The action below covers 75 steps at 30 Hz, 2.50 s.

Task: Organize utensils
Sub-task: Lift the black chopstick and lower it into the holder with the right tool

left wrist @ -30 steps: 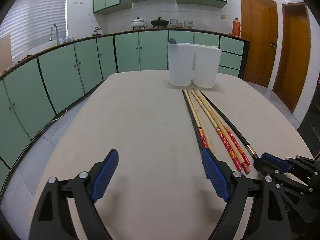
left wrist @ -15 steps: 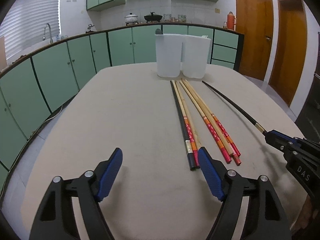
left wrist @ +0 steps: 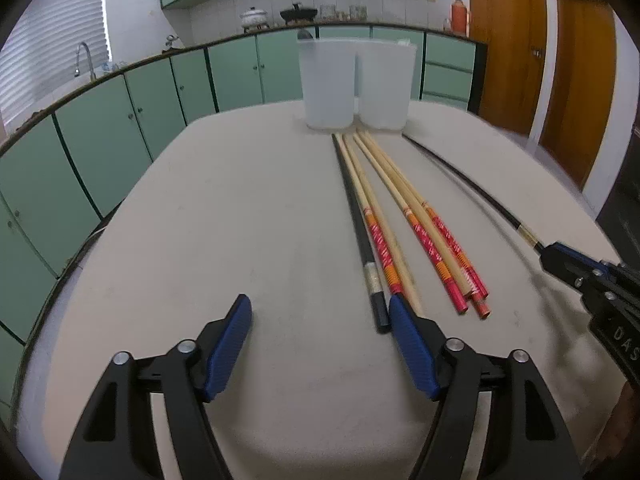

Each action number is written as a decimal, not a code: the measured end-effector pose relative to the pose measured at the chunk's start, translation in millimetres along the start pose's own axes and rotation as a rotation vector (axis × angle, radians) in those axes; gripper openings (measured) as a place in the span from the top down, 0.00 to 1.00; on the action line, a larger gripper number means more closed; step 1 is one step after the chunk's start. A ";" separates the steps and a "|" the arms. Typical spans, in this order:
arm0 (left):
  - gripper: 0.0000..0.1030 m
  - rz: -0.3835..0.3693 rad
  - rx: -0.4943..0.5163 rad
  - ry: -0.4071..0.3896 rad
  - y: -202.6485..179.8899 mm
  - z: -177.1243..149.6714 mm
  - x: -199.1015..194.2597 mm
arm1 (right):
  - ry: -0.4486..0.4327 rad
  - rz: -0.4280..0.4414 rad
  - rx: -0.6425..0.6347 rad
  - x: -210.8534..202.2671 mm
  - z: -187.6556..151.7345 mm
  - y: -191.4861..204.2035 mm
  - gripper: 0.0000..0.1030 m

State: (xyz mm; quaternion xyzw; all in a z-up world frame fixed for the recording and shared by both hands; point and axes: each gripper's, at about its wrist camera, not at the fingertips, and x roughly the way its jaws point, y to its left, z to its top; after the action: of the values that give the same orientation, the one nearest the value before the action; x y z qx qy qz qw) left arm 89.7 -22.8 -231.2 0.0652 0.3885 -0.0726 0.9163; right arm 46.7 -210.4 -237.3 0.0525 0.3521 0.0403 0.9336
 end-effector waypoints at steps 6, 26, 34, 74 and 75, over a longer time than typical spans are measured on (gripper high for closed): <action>0.59 -0.017 -0.023 -0.012 1.7 -1.0 -1.7 | -0.004 0.003 0.006 -0.7 1.5 -1.3 0.94; 0.94 -0.082 -0.035 -0.201 7.2 39.9 -59.0 | -0.102 -0.012 -0.052 -31.8 28.9 1.4 0.94; 0.94 -0.092 -0.049 -0.286 12.5 75.4 -83.1 | -0.147 0.008 -0.029 -50.8 60.0 -3.5 0.94; 0.94 -0.185 -0.069 -0.534 37.5 259.4 -137.9 | -0.280 0.230 -0.087 -86.8 315.2 -18.9 0.94; 0.94 -0.184 -0.066 -0.548 35.9 265.9 -139.9 | -0.296 0.225 -0.091 -88.8 323.2 -19.5 0.94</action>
State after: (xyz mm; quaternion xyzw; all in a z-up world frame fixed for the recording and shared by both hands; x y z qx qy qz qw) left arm 186.9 -22.8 55.4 -0.0220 0.1327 -0.1575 0.9783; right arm 194.8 -262.2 59.5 0.0547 0.2007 0.1519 0.9663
